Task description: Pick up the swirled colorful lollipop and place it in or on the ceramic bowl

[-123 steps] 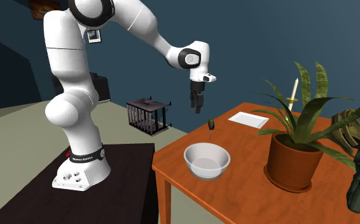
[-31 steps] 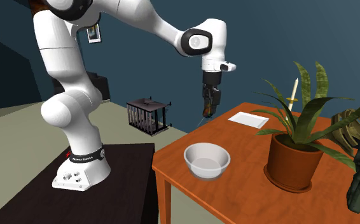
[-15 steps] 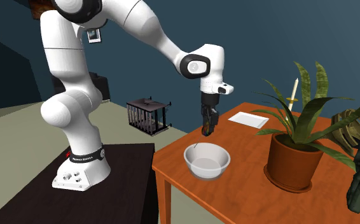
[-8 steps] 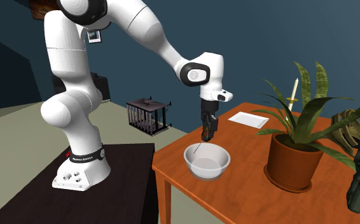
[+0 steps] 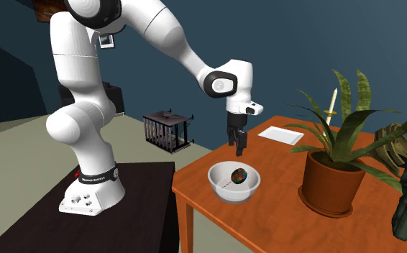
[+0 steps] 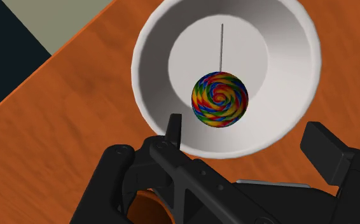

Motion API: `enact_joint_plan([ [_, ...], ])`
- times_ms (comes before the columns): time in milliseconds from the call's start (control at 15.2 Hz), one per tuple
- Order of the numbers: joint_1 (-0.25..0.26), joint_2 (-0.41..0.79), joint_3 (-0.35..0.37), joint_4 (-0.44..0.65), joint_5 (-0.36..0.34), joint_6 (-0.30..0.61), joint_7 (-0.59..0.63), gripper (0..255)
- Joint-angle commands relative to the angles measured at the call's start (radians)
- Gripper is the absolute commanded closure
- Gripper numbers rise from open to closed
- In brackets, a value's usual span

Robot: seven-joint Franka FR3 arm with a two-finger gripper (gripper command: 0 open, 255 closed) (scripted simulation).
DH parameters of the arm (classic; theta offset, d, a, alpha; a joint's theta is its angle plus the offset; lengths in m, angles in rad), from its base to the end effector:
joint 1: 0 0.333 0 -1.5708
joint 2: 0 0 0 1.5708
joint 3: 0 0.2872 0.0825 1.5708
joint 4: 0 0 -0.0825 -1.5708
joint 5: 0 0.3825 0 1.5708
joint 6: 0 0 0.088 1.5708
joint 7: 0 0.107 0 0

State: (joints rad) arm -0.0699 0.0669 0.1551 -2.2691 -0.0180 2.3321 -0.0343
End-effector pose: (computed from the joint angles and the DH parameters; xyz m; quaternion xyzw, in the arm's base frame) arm 0.5203 0.0443 0.3017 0.9978 0.0658 -0.0015 0.0014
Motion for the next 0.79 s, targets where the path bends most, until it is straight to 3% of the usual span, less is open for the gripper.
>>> enact_joint_plan([
  [0, 0.0, 0.0, 0.0, 0.0, 0.0, 0.0, 0.0, 0],
  [132, 0.0, 0.0, 0.0, 0.0, 0.0, 0.0, 0.0, 0],
  [396, -0.001, -0.074, 0.001, 0.052, 0.016, -0.125, -0.012, 0],
  [726, -0.001, -0.074, 0.001, 0.052, 0.016, -0.125, -0.012, 0],
])
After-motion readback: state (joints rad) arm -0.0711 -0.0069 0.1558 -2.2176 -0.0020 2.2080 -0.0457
